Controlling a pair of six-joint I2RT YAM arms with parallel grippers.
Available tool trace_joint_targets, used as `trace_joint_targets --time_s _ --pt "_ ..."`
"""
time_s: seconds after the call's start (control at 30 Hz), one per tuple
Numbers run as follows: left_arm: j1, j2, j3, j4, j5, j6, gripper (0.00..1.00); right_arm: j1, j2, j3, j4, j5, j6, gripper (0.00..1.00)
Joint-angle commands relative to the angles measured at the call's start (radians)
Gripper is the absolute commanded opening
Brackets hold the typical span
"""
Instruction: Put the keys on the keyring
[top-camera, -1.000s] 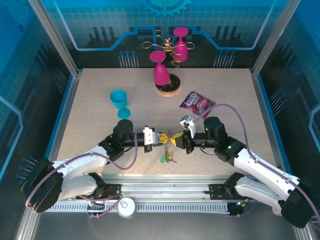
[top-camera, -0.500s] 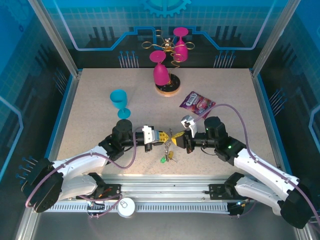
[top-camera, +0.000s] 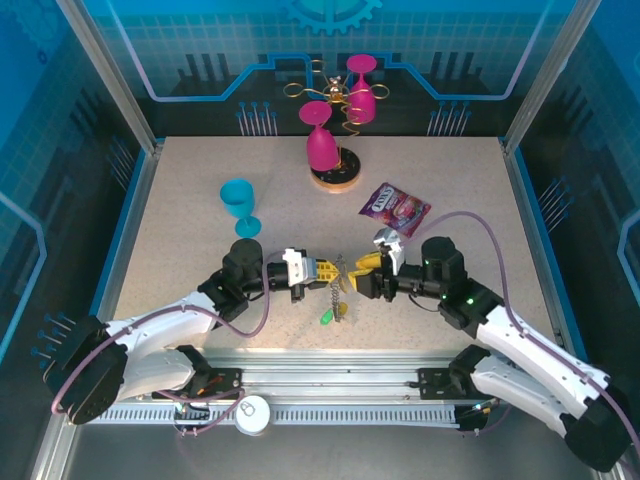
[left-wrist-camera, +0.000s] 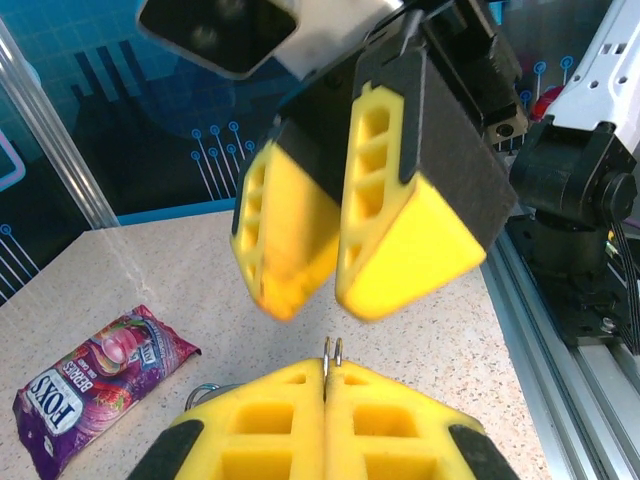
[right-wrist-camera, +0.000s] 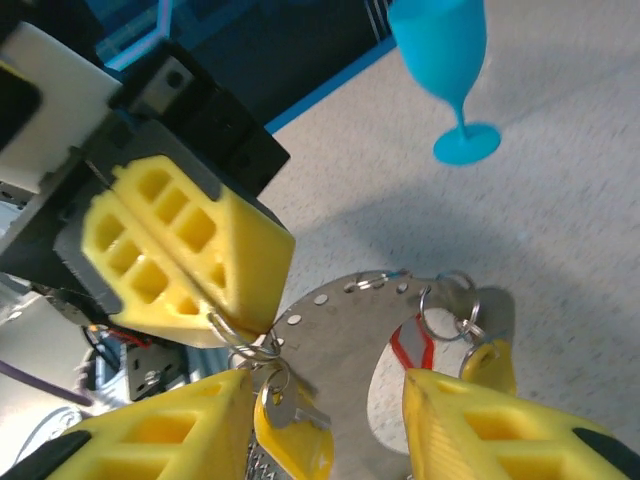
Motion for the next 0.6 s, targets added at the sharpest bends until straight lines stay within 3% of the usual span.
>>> trace_joint_targets --time_s 0.0,0.33,0.57 --pt "-0.003 0.004 -0.004 0.069 0.022 -0.017 0.0 -0.005 -0.051 -0.056 0.066 0.055 -0.153 0.42" --pt "-0.003 0.016 -0.002 0.084 0.04 -0.029 0.0 0.001 0.03 -0.082 0.265 -0.135 -0.334 0.36" --pt "-0.003 0.014 0.0 0.081 0.045 -0.033 0.0 0.012 0.079 -0.085 0.339 -0.169 -0.392 0.29"
